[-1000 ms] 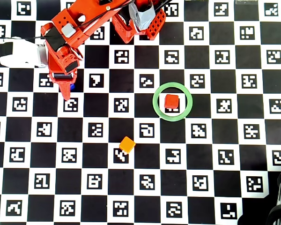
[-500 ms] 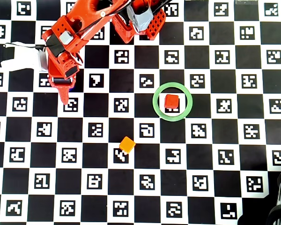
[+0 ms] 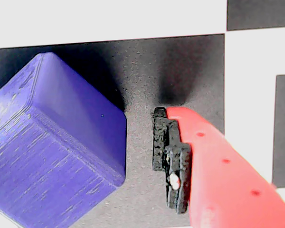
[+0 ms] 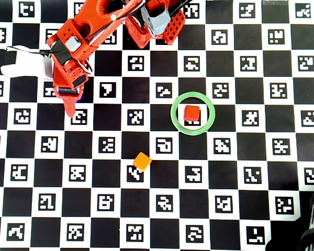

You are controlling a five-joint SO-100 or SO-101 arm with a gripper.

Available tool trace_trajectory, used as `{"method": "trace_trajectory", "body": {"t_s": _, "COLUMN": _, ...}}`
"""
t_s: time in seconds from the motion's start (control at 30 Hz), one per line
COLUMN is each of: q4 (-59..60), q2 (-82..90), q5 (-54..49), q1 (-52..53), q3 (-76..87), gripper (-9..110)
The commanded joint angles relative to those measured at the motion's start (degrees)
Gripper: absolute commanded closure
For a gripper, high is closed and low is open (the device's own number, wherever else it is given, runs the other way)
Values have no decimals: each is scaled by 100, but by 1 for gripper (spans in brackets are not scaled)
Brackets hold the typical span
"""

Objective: Grab the red cube then put it in the green circle then put the blue cube on top and finally the orange cube on top

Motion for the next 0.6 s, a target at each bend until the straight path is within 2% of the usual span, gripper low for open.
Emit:
{"method": "trace_trajectory", "body": {"t_s": 0.0, "q4": -70, "q2": 114, "q5": 264, "q1": -44, "q3": -105, "gripper": 59}}
{"method": "trace_trajectory", "body": {"t_s": 0.57, "q4": -53, "q2": 141, "q5": 1731, "q1": -141, "q3": -132, "gripper": 59}}
